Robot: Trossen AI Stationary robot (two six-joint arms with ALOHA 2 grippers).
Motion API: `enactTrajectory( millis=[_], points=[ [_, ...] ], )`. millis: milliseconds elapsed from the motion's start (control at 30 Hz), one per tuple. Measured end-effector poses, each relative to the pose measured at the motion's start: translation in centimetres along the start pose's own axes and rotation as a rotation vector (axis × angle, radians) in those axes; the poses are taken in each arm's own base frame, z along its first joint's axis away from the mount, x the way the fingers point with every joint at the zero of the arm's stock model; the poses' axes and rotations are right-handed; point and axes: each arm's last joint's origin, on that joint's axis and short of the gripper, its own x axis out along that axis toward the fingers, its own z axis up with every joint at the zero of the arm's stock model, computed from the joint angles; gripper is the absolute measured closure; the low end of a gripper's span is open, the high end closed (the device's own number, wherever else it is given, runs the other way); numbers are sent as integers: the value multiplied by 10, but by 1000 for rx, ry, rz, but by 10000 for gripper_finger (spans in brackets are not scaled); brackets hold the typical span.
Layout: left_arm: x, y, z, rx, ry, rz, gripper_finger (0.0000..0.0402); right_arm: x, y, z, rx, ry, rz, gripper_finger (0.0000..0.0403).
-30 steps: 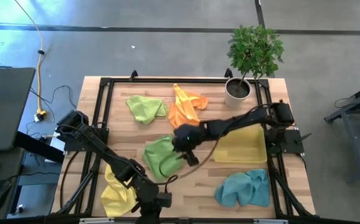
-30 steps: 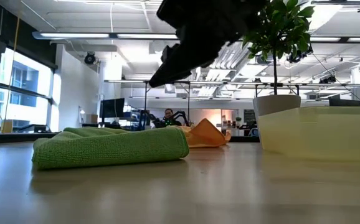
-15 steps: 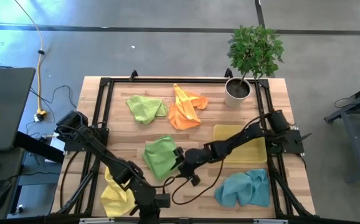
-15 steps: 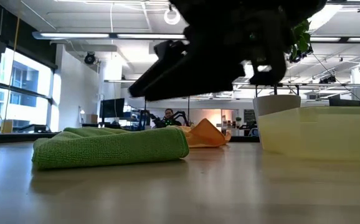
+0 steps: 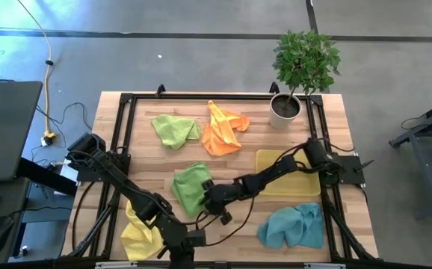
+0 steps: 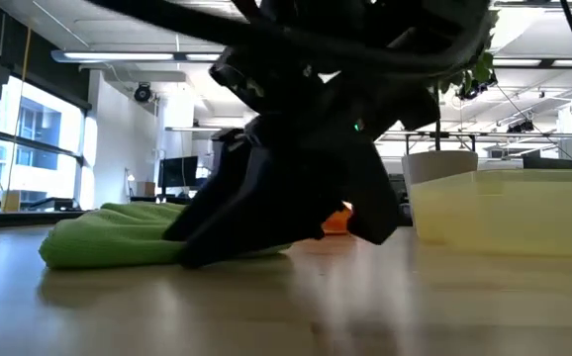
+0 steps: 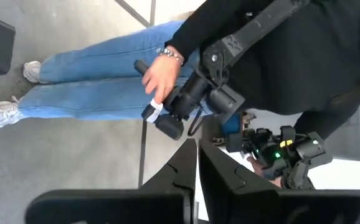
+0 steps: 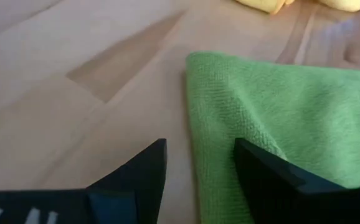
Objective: Fold microfiber towels
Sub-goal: Put the bottom green microfiber cloth into the yellow bin
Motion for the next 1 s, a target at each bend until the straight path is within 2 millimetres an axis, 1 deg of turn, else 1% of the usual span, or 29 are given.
enactTrajectory(
  millis=[200,267,400,467,633,700,767,967,1000],
  points=[
    [0,0,0,1,0,0,394,-1,-5,8,36,63,-4,221],
    [0,0,0,5,1,-1,394,-1,-8,11,19,79,-13,221],
    [0,0,0,8,3,-1,394,-2,-14,16,-3,127,-94,221],
    [0,0,0,9,3,-1,394,-3,-18,15,-5,143,-125,221],
    [0,0,0,9,4,-1,394,1,-25,4,17,182,-115,230],
    [0,0,0,8,4,-1,394,5,-25,-2,42,207,-98,246],
    [0,0,0,6,4,-1,394,6,-24,-6,55,231,-90,272],
    [0,0,0,-10,4,-2,394,6,-22,-8,52,249,-83,377],
    [0,0,0,-18,3,-2,394,6,-22,-8,52,250,-82,389]
  ],
)
